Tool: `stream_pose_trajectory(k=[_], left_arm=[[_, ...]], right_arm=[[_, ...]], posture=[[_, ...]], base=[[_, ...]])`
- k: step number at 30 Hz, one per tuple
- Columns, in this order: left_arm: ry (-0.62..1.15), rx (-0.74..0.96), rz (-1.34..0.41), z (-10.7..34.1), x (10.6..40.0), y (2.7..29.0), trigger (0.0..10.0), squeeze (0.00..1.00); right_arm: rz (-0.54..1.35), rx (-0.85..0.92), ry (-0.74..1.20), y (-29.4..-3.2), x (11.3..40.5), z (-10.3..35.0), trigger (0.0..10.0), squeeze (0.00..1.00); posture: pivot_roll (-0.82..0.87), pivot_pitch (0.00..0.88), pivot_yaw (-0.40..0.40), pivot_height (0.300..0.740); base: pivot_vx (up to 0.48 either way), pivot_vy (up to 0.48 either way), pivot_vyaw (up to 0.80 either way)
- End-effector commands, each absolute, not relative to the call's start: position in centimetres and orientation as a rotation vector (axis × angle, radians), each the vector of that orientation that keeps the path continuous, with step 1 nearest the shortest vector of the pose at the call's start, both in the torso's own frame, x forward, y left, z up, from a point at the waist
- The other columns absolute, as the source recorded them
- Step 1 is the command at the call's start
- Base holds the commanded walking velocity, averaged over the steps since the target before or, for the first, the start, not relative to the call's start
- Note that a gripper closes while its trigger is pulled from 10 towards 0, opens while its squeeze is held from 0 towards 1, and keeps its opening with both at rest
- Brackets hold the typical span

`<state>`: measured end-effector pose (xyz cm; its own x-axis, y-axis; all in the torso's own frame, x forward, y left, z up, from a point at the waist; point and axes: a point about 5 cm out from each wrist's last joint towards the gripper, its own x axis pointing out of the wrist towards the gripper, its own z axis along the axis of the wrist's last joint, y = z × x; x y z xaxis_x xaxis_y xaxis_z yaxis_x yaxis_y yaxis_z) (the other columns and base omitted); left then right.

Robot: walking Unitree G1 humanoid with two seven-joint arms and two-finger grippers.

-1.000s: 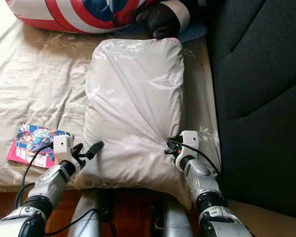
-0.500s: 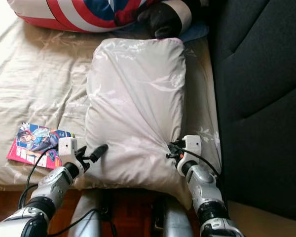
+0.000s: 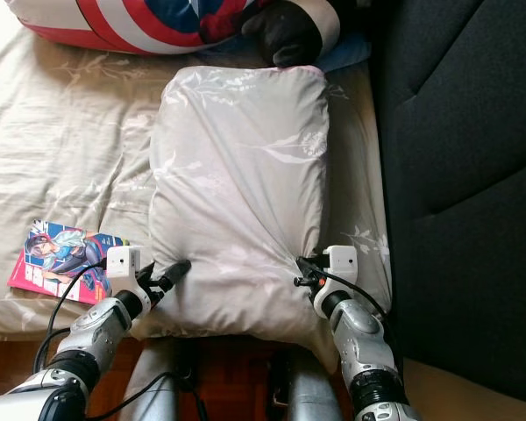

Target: Clean up the room

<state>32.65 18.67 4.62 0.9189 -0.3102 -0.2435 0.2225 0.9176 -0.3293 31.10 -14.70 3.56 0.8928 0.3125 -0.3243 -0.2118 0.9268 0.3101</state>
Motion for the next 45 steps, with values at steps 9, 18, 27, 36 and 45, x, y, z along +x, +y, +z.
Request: stream_pose_trajectory(k=[9,18,27,36,45], left_arm=[[0.419,-0.414,-0.408,1.7,30.2,16.4,0.0,0.0],[0.423,-0.428,-0.423,1.6,30.1,15.8,0.0,0.0],[0.409,-0.427,-0.444,1.8,30.3,15.3,0.0,0.0],[0.404,-0.43,-0.47,1.9,30.2,15.2,0.0,0.0],[0.385,-0.43,-0.453,2.2,30.5,15.3,0.0,0.0]], right_arm=[[0.29,0.321,0.653,-13.6,26.6,-1.7,0.0,0.0],[0.315,0.322,0.62,-13.3,27.0,-1.2,0.0,0.0],[0.332,0.318,0.595,-12.9,27.2,-1.0,0.0,0.0],[0.335,0.31,0.565,-12.5,27.7,-0.7,0.0,0.0],[0.33,0.321,0.531,-12.2,28.3,-0.3,0.0,0.0]], posture=[[-0.06,0.568,-0.097,0.657],[-0.06,0.561,-0.098,0.657],[-0.04,0.529,-0.083,0.657],[-0.04,0.498,-0.067,0.657],[-0.02,0.475,-0.051,0.657]], base=[[0.0,0.0,0.0],[0.0,0.0,0.0],[0.0,0.0,0.0],[0.0,0.0,0.0],[0.0,0.0,0.0]])
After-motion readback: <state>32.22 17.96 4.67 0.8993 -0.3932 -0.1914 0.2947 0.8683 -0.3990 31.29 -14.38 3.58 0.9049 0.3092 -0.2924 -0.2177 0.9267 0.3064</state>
